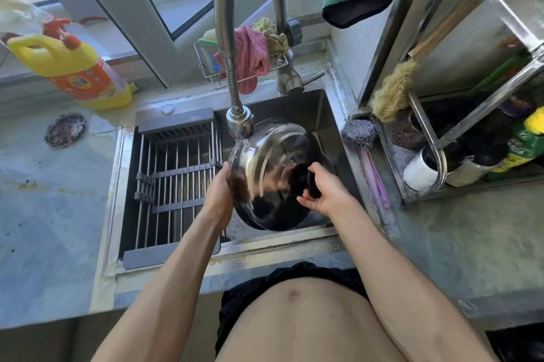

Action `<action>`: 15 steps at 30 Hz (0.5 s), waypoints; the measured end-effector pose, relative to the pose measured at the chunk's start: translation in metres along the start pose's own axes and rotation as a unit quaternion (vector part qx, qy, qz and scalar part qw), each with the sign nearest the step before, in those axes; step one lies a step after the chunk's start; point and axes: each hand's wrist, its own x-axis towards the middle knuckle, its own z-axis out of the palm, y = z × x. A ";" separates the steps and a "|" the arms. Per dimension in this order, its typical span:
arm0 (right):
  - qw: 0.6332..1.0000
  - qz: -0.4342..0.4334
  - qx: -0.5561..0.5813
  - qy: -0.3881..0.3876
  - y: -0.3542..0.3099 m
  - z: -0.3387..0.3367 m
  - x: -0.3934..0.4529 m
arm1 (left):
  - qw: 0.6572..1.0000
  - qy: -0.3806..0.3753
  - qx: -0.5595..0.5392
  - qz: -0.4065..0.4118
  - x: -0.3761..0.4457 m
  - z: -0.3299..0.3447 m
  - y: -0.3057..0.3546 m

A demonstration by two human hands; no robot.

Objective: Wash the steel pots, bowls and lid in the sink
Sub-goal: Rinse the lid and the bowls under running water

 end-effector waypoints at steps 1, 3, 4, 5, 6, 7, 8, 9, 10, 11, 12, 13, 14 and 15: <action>1.000 -0.018 -0.021 0.008 0.000 0.001 0.000 | 1.000 0.006 0.011 -0.002 0.001 0.002 0.006; 0.996 -0.064 -0.066 0.022 0.001 0.002 0.000 | 0.999 0.019 0.047 0.001 0.007 0.004 0.016; 0.991 -0.092 -0.091 0.024 0.001 0.002 0.000 | 0.998 0.021 0.065 0.004 0.010 0.005 0.021; 0.985 -0.122 -0.119 0.023 0.002 0.003 0.001 | 0.997 0.021 0.079 0.007 0.012 0.006 0.026; 0.974 -0.156 -0.164 0.028 0.002 0.003 0.001 | 0.996 0.020 0.090 0.012 0.015 0.008 0.031; 0.952 -0.195 -0.233 0.039 0.003 0.003 0.001 | 0.995 0.022 0.100 0.013 0.018 0.008 0.034; 0.918 -0.235 -0.316 0.056 0.003 0.002 0.001 | 0.993 0.025 0.111 0.015 0.022 0.010 0.038; 0.878 -0.272 -0.388 0.069 0.003 0.002 0.001 | 0.992 0.029 0.122 0.016 0.024 0.012 0.042; 0.845 -0.304 -0.433 0.074 0.004 0.001 0.000 | 0.991 0.033 0.132 0.018 0.025 0.015 0.047; 0.827 -0.332 -0.448 0.069 0.004 0.001 -0.001 | 0.990 0.040 0.137 0.019 0.026 0.018 0.050; 0.823 -0.352 -0.442 0.062 0.004 0.001 -0.001 | 0.990 0.046 0.134 0.021 0.028 0.019 0.053; 0.827 -0.367 -0.421 0.060 0.003 0.001 -0.001 | 0.991 0.049 0.119 0.020 0.030 0.019 0.053; 0.838 -0.370 -0.395 0.063 0.001 0.001 -0.001 | 0.994 0.050 0.097 0.021 0.031 0.018 0.051; 0.849 -0.365 -0.376 0.067 -0.001 0.001 0.000 | 0.995 0.047 0.081 0.024 0.031 0.017 0.049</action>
